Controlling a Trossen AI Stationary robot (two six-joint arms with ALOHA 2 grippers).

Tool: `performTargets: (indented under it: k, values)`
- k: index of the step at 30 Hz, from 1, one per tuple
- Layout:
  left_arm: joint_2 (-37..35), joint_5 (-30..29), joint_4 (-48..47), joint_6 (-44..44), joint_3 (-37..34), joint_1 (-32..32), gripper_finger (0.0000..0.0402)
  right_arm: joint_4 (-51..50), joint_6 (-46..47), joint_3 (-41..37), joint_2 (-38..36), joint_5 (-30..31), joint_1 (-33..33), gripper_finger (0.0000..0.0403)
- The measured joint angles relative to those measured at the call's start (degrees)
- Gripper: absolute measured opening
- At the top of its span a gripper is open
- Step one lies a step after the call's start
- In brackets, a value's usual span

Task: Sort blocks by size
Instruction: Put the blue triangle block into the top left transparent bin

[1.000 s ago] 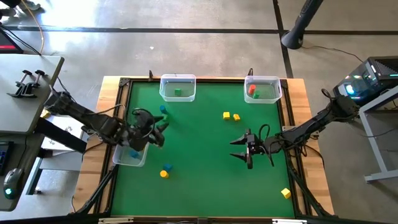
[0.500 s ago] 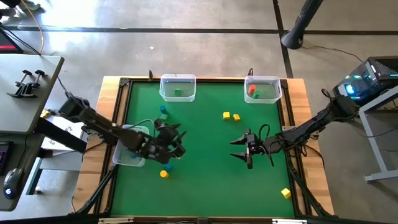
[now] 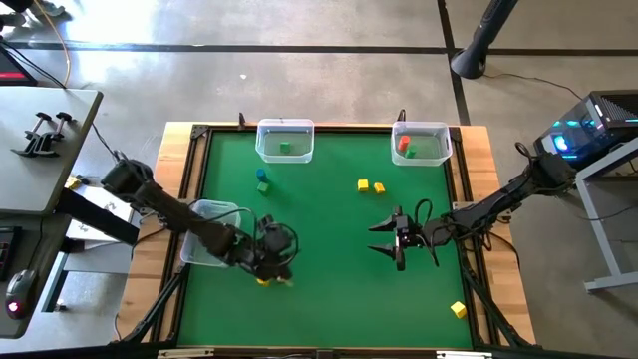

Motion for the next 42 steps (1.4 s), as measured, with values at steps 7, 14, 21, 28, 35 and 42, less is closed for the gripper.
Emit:
performTargets:
  k: [7, 14, 21, 28, 35, 42]
  values:
    - [-0.6, 10.8, -15.1, -19.9, 0.0, -5.4, 0.0171, 0.0, 0.0, 0.0, 0.0, 0.0, 0.0, 0.0249]
    - [-1.0, 15.3, -30.6, -40.5, 0.0, -13.1, 0.0171, 0.0, -1.0, 0.0, 0.0, 0.0, 0.0, 0.0249]
    - [-1.0, 8.2, -36.4, -59.3, 0.0, -16.5, 0.0171, 0.0, -1.5, 0.0, 0.0, 0.0, 0.0, 0.0249]
    - [-1.0, 8.6, -36.3, -62.1, 0.0, -10.9, 0.0187, 0.0, -1.5, 0.0, 0.0, 0.0, 0.0, 0.0249]
    - [-1.0, 17.6, -34.5, -52.0, 0.0, -1.4, 0.0238, 0.0, -1.5, 0.0, 0.0, 0.0, 0.0, 0.0249]
    - [-1.1, 29.6, -27.4, -37.7, 0.0, 8.3, 0.0252, 0.0, -1.5, 0.0, 0.0, 0.0, 0.0, 0.0249]
